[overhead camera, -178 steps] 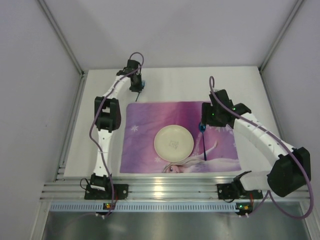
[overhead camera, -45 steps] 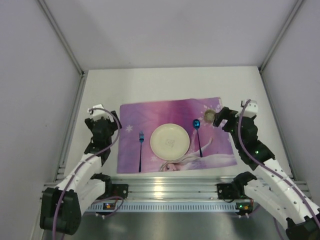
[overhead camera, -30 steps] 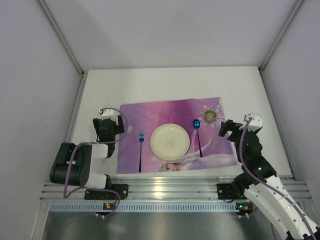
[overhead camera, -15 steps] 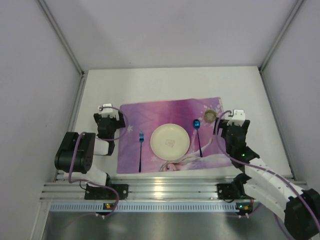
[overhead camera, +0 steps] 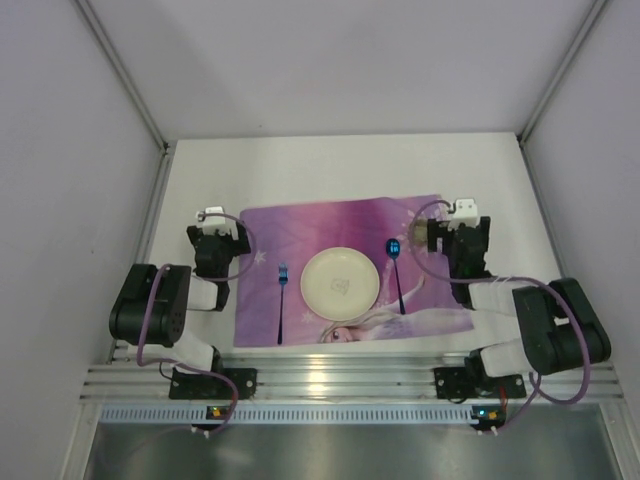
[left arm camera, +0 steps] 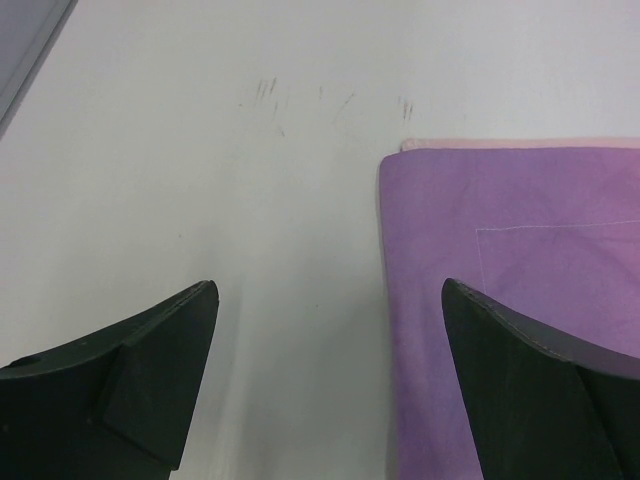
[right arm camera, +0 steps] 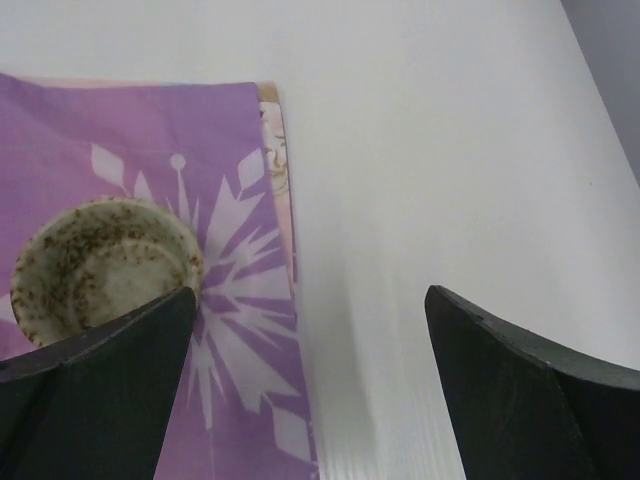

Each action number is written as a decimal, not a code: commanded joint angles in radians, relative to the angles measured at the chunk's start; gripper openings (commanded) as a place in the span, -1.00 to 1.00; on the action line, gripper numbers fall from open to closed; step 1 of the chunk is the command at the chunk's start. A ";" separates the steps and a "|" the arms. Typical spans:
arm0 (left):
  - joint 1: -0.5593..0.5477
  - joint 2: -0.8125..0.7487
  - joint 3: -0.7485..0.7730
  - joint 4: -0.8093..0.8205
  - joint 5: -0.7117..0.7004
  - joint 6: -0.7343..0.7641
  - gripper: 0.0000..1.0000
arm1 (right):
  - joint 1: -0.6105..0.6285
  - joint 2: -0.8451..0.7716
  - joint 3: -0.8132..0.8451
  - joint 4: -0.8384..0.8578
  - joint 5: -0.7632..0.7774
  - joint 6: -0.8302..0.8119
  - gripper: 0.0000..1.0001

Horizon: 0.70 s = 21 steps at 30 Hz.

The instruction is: Set the dinner table for one person

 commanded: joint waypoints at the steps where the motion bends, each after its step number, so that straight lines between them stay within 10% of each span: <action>1: 0.006 -0.004 -0.005 0.076 0.019 0.001 0.98 | -0.064 0.039 0.054 0.166 -0.117 -0.023 0.96; 6: 0.008 -0.004 -0.005 0.076 0.019 0.001 0.97 | -0.184 0.088 -0.113 0.487 -0.296 0.034 0.99; 21: 0.008 -0.004 -0.005 0.077 0.019 0.001 0.98 | -0.180 0.078 -0.090 0.460 -0.285 0.037 0.99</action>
